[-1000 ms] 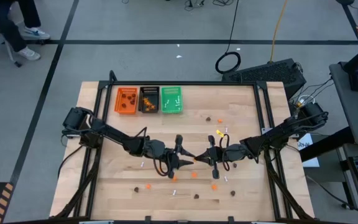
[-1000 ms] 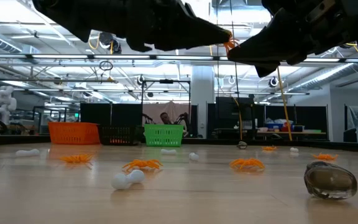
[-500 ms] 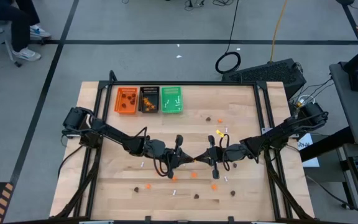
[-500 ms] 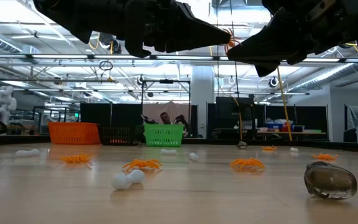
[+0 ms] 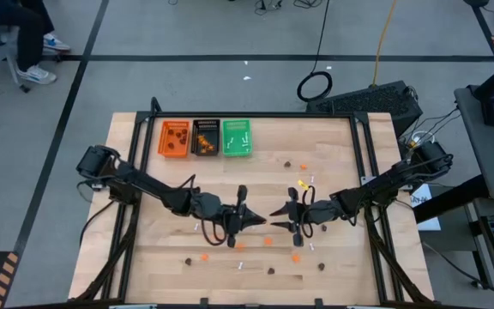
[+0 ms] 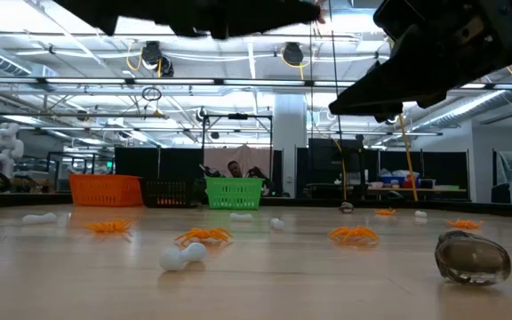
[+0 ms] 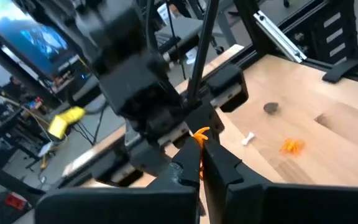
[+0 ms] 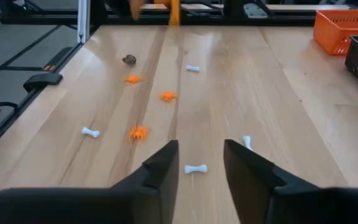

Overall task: Sort Halloween decoration
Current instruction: Put the orange spider toy into the black bin

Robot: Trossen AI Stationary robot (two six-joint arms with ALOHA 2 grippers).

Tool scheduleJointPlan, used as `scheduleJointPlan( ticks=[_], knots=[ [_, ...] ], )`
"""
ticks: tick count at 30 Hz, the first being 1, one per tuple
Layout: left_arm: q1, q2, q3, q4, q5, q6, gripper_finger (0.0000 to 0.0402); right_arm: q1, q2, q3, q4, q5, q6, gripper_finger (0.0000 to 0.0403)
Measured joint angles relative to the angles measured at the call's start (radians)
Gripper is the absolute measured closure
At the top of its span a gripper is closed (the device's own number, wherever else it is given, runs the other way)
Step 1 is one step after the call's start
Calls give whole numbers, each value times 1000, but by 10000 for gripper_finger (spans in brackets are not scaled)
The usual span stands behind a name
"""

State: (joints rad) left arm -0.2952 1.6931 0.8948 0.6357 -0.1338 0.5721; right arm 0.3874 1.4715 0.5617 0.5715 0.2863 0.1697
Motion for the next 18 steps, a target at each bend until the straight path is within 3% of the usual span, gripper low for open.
scheduleJointPlan(
  ticks=[6,14,18],
  knots=[
    [-31,-68,0,-83,-9,195,401,0,0,0,-4,0,-23,250],
    [-41,-74,0,-81,-32,650,401,0,0,0,-3,0,-63,248],
    [-41,-74,0,-80,-33,771,402,0,0,0,-2,0,-66,248]
  ],
)
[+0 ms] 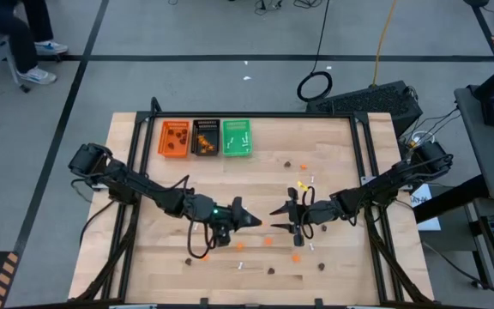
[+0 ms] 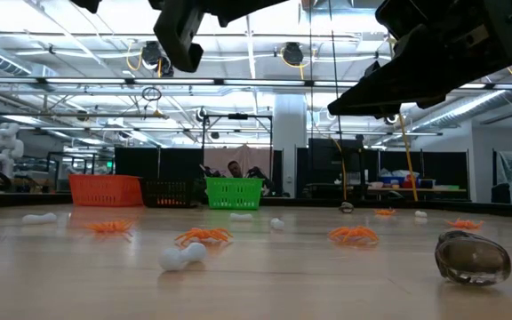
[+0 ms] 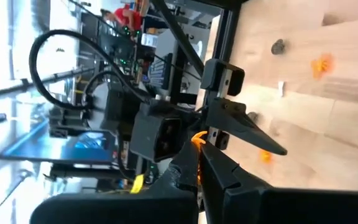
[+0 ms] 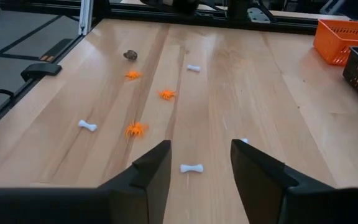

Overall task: Sort Halloween decoration
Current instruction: Put the orange spider toy into the black bin

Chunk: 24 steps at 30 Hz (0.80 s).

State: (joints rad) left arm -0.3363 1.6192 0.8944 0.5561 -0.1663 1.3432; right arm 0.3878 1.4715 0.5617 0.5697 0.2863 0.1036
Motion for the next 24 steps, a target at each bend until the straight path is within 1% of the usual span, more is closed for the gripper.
scheduleJointPlan(
  ticks=[3,12,14,18,24],
  knots=[
    [0,0,0,3,0,32,402,0,0,0,1,0,-7,248],
    [0,0,0,3,0,23,402,0,0,0,1,0,-12,248],
    [-3,0,0,7,1,-69,402,0,0,0,1,0,-12,248],
    [-3,0,1,50,-21,-332,402,0,0,0,1,0,-12,248],
    [-5,1,1,39,-32,-612,402,0,0,0,1,0,-15,248]
  ],
)
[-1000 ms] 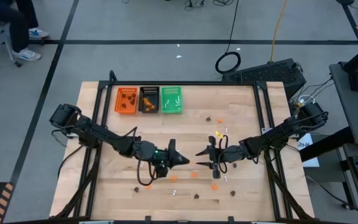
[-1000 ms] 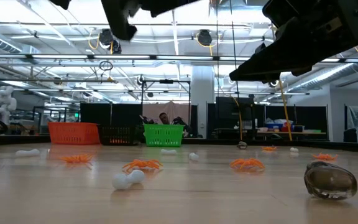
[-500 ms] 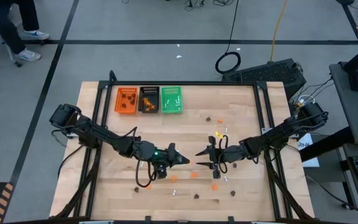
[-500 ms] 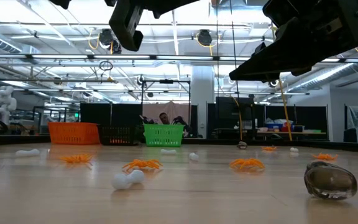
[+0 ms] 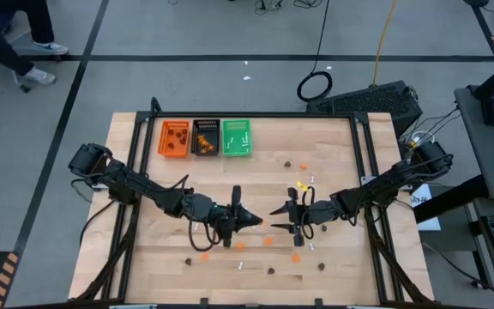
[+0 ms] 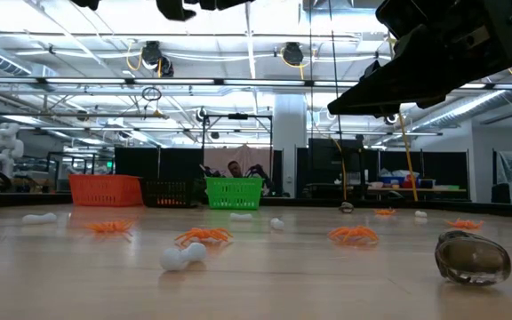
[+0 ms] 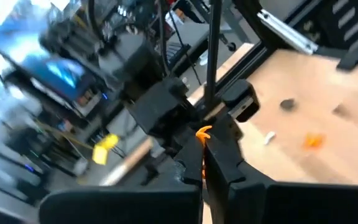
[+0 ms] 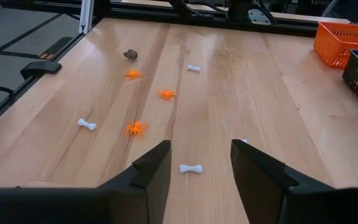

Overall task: Sort Halloween decoration
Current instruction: Put the orange spider toy into the black bin

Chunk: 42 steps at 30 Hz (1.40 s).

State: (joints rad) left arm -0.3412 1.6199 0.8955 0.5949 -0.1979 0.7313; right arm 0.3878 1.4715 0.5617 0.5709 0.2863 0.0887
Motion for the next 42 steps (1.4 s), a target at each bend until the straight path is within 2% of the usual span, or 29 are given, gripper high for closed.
scheduleJointPlan(
  ticks=[4,7,14,21,26,31,36,40,42],
  knots=[
    [0,0,0,-9,-43,-222,402,0,0,0,0,0,-1,248],
    [0,0,0,-51,-132,-368,402,0,0,0,0,0,-4,248],
    [14,-38,0,-325,-271,-456,402,0,0,0,0,0,-4,248],
    [94,-205,-1,-677,-281,-610,402,0,0,0,0,0,0,248],
    [152,-306,-1,-817,-250,-621,401,0,0,0,0,0,-3,248],
    [265,-369,-1,-954,-245,-617,401,0,0,0,1,0,-1,248],
    [459,-378,-2,-1052,-208,-614,401,0,0,0,1,0,3,248],
    [608,-361,-29,-1043,-129,-595,401,0,0,0,1,0,28,248],
    [666,-345,-42,-1045,-125,-594,401,0,0,0,1,0,41,248]
  ],
)
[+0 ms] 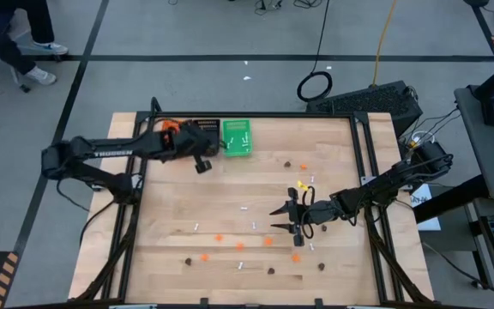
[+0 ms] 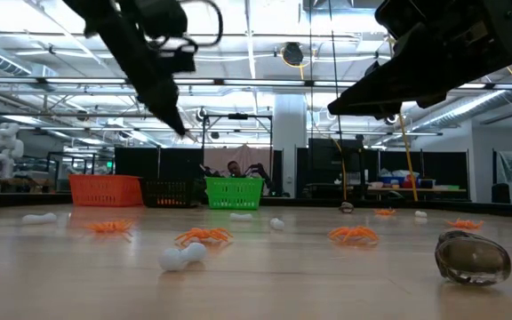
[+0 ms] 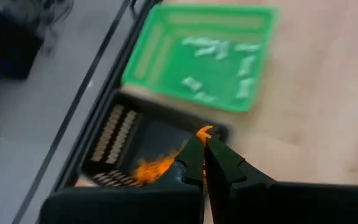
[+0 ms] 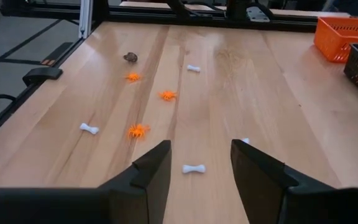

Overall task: Sort Halloween decoration
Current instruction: Put the orange spider toy into the black bin, then put the white bone toy into the green bin

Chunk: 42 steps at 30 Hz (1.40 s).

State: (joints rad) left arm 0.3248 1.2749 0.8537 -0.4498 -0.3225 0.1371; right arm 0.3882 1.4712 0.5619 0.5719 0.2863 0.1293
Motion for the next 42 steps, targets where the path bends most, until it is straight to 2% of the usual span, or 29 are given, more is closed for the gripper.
scheduleJointPlan(
  ticks=[5,13,16,25,29,33,38,42],
  knots=[
    [88,60,-13,18,5,6,402,0,0,0,-3,0,26,248],
    [138,159,-15,39,-19,-55,396,0,0,0,5,5,45,248],
    [146,181,-15,43,-31,-81,372,0,0,0,5,6,60,248],
    [126,182,-15,43,-54,-181,250,0,0,0,3,7,95,248],
    [78,176,-15,34,-19,-306,230,0,-7,0,-31,42,124,248],
    [-20,150,-15,57,-31,-373,229,-8,-60,0,-175,129,172,248],
    [-183,133,-15,138,-150,-394,229,-49,-190,1,-448,140,228,248],
    [-297,135,-15,227,-226,-393,229,-93,-302,1,-648,218,296,248]
  ],
)
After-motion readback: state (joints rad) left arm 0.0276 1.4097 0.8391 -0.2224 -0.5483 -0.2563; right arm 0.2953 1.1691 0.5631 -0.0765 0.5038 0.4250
